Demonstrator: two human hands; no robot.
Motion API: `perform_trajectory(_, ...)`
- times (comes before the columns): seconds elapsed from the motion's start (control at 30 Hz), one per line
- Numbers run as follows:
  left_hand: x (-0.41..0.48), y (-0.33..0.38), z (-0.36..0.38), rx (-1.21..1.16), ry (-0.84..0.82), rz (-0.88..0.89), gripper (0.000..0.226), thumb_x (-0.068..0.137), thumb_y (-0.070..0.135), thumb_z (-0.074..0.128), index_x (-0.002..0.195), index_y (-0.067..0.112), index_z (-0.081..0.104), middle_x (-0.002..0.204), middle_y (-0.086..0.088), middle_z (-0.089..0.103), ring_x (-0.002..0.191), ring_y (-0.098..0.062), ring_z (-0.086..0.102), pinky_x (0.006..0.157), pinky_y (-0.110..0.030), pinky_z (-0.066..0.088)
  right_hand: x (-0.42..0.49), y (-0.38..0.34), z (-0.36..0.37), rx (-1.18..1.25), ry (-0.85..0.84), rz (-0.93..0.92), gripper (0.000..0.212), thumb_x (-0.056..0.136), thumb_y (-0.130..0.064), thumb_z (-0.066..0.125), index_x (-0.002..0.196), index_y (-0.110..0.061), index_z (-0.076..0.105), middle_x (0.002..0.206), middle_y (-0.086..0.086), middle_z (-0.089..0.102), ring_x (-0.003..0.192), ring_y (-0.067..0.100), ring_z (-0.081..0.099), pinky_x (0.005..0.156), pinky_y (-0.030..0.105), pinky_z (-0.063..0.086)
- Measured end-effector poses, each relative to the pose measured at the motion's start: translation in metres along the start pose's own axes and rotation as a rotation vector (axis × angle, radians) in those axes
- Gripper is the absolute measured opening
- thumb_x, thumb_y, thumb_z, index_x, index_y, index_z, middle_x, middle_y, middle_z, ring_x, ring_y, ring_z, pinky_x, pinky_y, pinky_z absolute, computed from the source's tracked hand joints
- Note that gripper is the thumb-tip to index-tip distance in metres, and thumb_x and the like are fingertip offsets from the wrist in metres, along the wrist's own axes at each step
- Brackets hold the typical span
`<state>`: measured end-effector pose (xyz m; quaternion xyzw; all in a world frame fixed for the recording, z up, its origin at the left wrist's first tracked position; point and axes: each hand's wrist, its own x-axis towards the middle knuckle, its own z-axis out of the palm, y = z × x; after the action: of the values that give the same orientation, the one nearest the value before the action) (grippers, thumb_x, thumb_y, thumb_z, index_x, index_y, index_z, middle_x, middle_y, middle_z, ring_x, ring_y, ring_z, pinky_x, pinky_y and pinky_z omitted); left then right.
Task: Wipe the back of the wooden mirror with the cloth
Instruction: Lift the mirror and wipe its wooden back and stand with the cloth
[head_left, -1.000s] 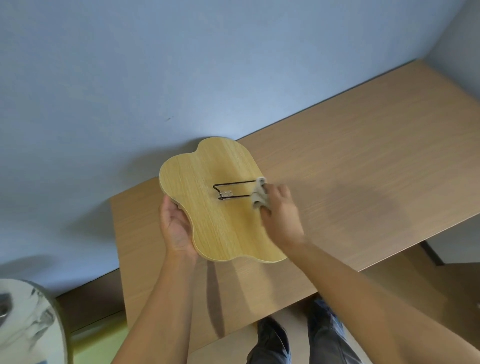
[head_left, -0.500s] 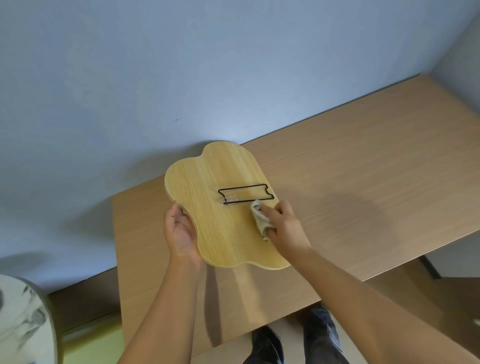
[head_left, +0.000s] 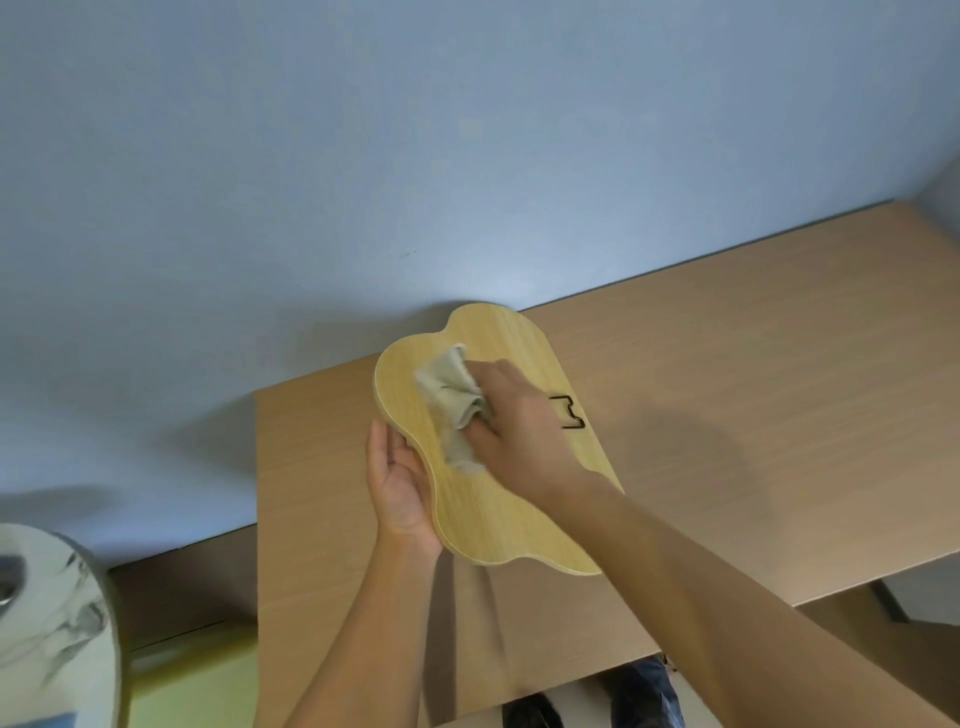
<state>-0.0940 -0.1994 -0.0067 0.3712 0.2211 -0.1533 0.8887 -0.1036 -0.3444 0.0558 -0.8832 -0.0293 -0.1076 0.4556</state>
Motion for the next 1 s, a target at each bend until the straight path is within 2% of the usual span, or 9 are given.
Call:
perform_trajectory(0.17,0.001,0.003,-0.001,0.040,0.007,0.000,0.078,0.086,0.084,0.053,0.143,0.032,0.066,0.141,-0.005,0.070,0.128,-0.028,0.068,0.103,-0.048,0.054,0.020,-0.011,0.053,-0.396,-0.122,0.052,0.025,0.093,-0.010,0.060,0.117,-0.010,0.054,0.102,0.009,0.056,0.069,0.029,0.060,0.052,0.036,0.038)
perform_trajectory(0.37,0.001,0.005,-0.006,0.166,-0.027,0.033,0.089,0.074,0.089,0.060,0.143,0.033,0.065,0.145,-0.007,0.068,0.132,-0.030,0.065,0.097,-0.044,0.058,0.053,0.024,0.064,-0.492,-0.091,0.196,0.028,0.090,-0.003,0.060,0.115,-0.008,0.048,0.108,0.012,0.056,0.057,0.025,0.046,0.050,0.035,0.037)
perform_trajectory(0.5,0.003,0.006,-0.010,0.199,-0.013,0.040,0.094,0.069,0.090,0.063,0.142,0.031,0.066,0.146,-0.007,0.067,0.133,-0.030,0.064,0.105,-0.050,0.052,0.084,0.051,0.058,-0.335,-0.082,0.440,0.044,0.095,-0.006,0.057,0.136,-0.010,0.042,0.125,0.011,0.052,0.075,0.032,0.062,0.056,0.038,0.045)
perform_trajectory(0.57,0.005,0.006,-0.013,0.194,-0.013,0.042,0.092,0.070,0.090,0.063,0.142,0.032,0.066,0.147,-0.006,0.067,0.133,-0.029,0.064,0.107,-0.051,0.049,0.096,0.072,0.046,-0.096,-0.031,0.603,0.032,0.093,-0.001,0.052,0.122,-0.013,0.052,0.117,0.012,0.056,0.082,0.032,0.065,0.068,0.046,0.056)
perform_trajectory(0.6,0.006,0.007,-0.014,0.190,-0.011,0.038,0.090,0.071,0.089,0.064,0.141,0.032,0.067,0.146,-0.005,0.067,0.132,-0.028,0.065,0.104,-0.049,0.051,0.099,0.085,0.038,-0.020,0.013,0.674,0.026,0.092,0.000,0.051,0.113,-0.014,0.055,0.109,0.011,0.059,0.083,0.031,0.065,0.074,0.048,0.057)
perform_trajectory(0.7,0.007,0.006,-0.016,0.152,-0.014,-0.002,0.080,0.073,0.080,0.074,0.136,0.030,0.071,0.141,-0.005,0.071,0.125,-0.025,0.070,0.089,-0.040,0.062,0.100,0.111,0.014,-0.123,0.091,0.843,0.042,0.095,-0.012,0.057,0.136,-0.009,0.047,0.127,0.014,0.061,0.108,0.039,0.065,0.090,0.048,0.054)
perform_trajectory(0.8,0.010,0.005,-0.020,0.119,-0.054,-0.036,0.067,0.078,0.050,0.085,0.139,0.026,0.069,0.134,-0.005,0.074,0.117,-0.027,0.074,0.084,-0.042,0.062,0.100,0.098,0.009,-0.139,0.144,0.640,0.040,0.096,-0.017,0.050,0.135,-0.017,0.048,0.124,0.011,0.064,0.105,0.038,0.066,0.084,0.047,0.055)
perform_trajectory(0.9,0.015,0.006,-0.026,0.205,-0.118,-0.019,0.077,0.070,0.014,0.082,0.143,0.030,0.062,0.130,-0.006,0.073,0.113,-0.030,0.073,0.086,-0.046,0.061,0.098,0.048,0.029,0.138,-0.018,0.280,0.023,0.085,-0.018,0.043,0.100,-0.032,0.054,0.082,-0.012,0.070,0.074,0.011,0.070,0.057,0.034,0.057)
perform_trajectory(1.0,0.019,0.004,-0.029,0.249,-0.176,0.010,0.089,0.065,-0.007,0.074,0.145,0.030,0.059,0.127,-0.009,0.074,0.111,-0.034,0.073,0.085,-0.045,0.062,0.098,0.011,0.067,0.108,-0.226,0.029,0.013,0.092,-0.006,0.048,0.099,-0.017,0.052,0.087,0.006,0.061,0.071,0.021,0.064,0.056,0.044,0.054)
